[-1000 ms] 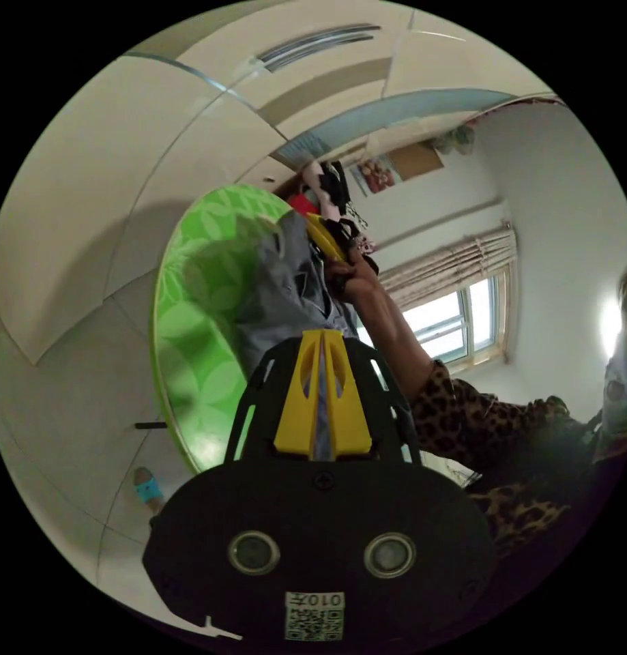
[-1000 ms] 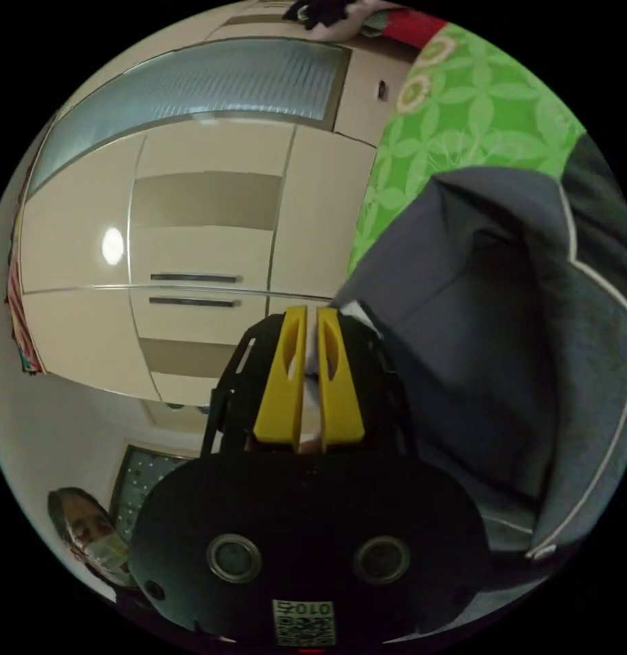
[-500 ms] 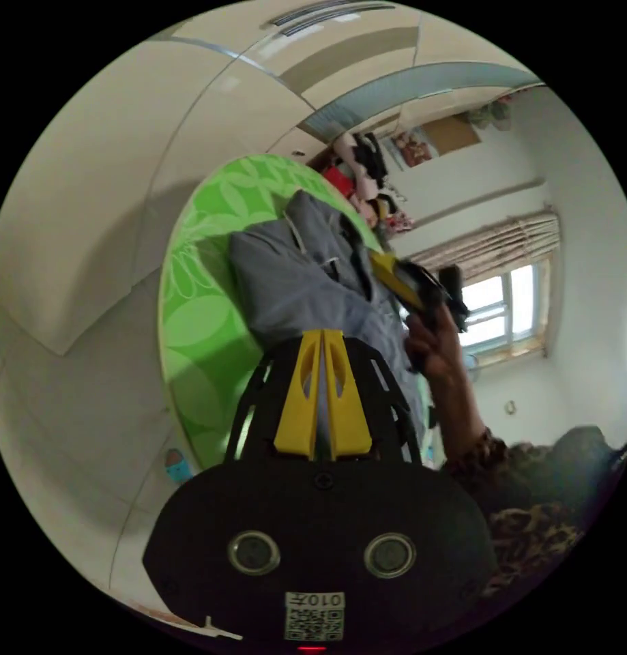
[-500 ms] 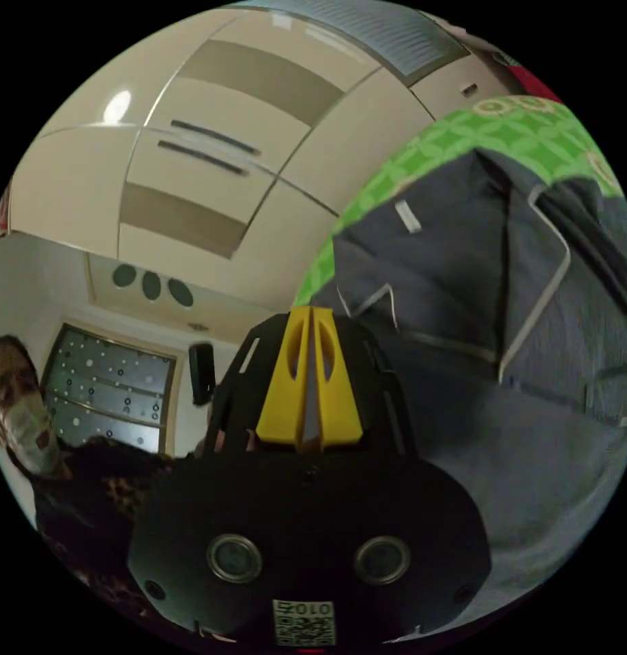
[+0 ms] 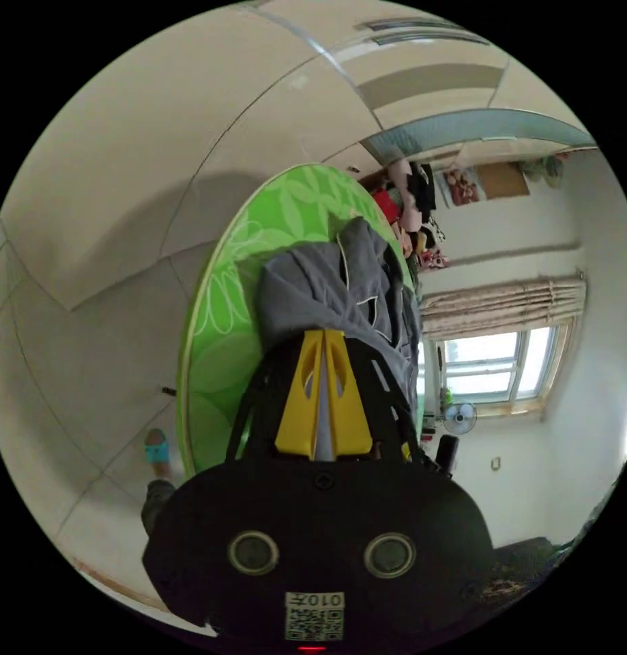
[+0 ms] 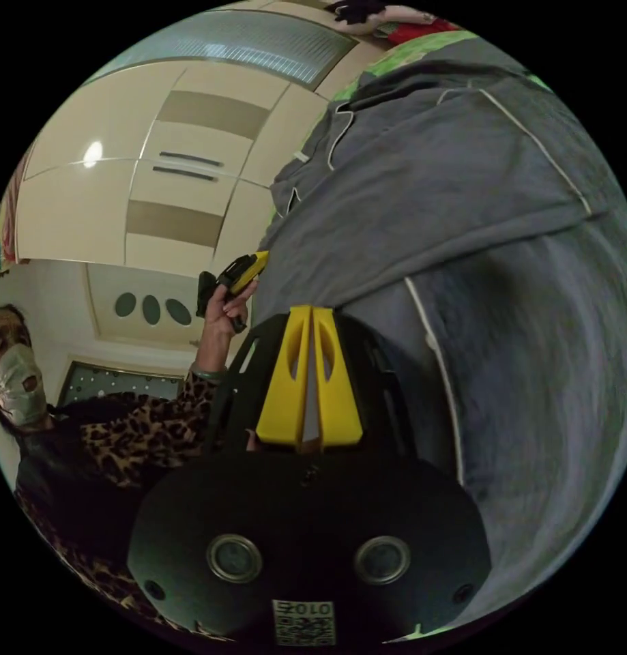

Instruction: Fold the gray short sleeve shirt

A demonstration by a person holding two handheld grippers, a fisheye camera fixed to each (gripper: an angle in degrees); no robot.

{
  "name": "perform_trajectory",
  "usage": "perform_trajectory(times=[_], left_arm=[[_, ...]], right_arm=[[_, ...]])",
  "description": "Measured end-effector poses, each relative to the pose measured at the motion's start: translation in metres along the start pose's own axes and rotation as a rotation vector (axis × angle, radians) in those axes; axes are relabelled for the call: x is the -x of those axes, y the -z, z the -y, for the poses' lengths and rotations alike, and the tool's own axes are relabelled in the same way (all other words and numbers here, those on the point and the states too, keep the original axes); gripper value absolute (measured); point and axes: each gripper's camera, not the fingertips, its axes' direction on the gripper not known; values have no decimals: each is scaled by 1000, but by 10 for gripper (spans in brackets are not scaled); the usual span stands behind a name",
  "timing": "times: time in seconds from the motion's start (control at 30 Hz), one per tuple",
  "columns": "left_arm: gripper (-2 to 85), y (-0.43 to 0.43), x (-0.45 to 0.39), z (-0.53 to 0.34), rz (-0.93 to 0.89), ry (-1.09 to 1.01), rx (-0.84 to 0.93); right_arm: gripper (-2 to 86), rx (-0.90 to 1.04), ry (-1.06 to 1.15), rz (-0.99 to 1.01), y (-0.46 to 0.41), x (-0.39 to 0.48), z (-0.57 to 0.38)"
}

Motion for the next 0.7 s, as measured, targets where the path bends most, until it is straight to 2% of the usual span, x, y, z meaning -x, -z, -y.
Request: perform_trajectory(times=[0.1, 0.3, 0.37, 0.43, 0.5, 0.57, 0.63, 0.7], left_arm=[[-3, 29, -23, -11, -18, -6, -105], [-2, 45, -93, -63, -72, -109, -67], [-2, 26, -123, -99, -9, -181, 54], [-2, 13, -135, -122, 42, -196, 120], [-2, 6, -151, -138, -5, -217, 157], [-2, -7, -185, -156, -31, -266, 204], [-2, -28, -216, -172, -27, -336, 273], [-2, -54, -240, -191, -23, -394, 345]], right_arm=[[28, -28, -16, 29, 17, -6, -23], [29, -78, 55, 123, 62, 0, -63], [30, -114, 175, 87, 92, 21, -71], [37, -190, 293, -72, 140, 50, -82], [46, -259, 344, -162, 172, 61, -90], [48, -290, 327, -150, 195, 55, -96], [39, -292, 267, -23, 206, 35, -104], [33, -298, 216, 5, 202, 28, -115]])
